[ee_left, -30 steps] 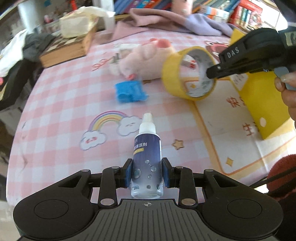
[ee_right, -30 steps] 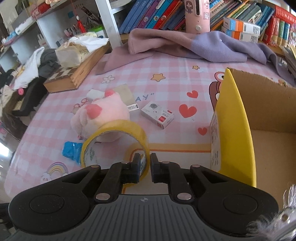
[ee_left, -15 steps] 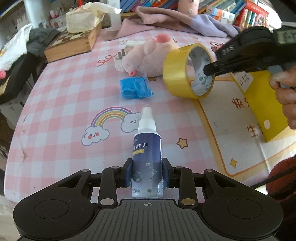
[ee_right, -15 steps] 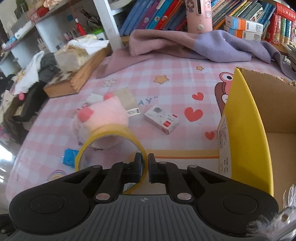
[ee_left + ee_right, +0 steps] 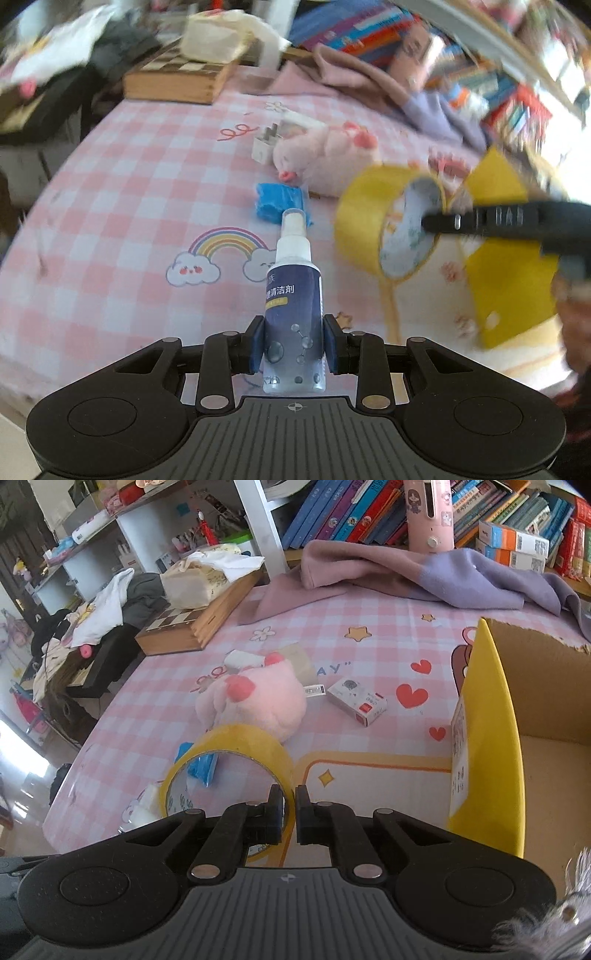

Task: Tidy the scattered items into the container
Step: 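Lift the tape roll with the right tool while the left tool lifts the spray bottle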

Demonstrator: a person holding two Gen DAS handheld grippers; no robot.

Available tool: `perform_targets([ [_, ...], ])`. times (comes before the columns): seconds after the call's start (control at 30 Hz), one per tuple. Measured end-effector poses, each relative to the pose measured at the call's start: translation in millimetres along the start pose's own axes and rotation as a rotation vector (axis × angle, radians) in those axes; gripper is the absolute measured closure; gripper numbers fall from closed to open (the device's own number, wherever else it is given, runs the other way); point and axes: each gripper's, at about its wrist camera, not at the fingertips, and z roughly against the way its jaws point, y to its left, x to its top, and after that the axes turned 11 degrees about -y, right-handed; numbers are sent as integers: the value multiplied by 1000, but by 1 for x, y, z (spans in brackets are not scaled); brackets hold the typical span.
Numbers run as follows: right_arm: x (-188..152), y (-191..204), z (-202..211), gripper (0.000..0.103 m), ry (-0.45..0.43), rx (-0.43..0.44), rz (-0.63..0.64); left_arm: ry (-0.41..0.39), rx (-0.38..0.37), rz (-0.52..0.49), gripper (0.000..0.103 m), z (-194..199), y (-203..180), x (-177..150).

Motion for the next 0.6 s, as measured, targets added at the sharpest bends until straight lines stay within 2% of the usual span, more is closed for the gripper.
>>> perform_targets([
  [0.1, -1, 0, 6, 97, 15, 14, 1, -27, 3, 70, 73, 11, 7, 0],
  [0.23, -1, 8, 17, 97, 11, 43, 36, -55, 2, 92, 73, 23, 9, 1],
  [0.4, -3, 18, 36, 97, -2, 69, 106, -92, -44, 109, 73, 38, 5, 8],
  [0.6, -5, 20, 58, 97, -5, 91, 109, -126, -97, 129, 73, 54, -2, 9],
])
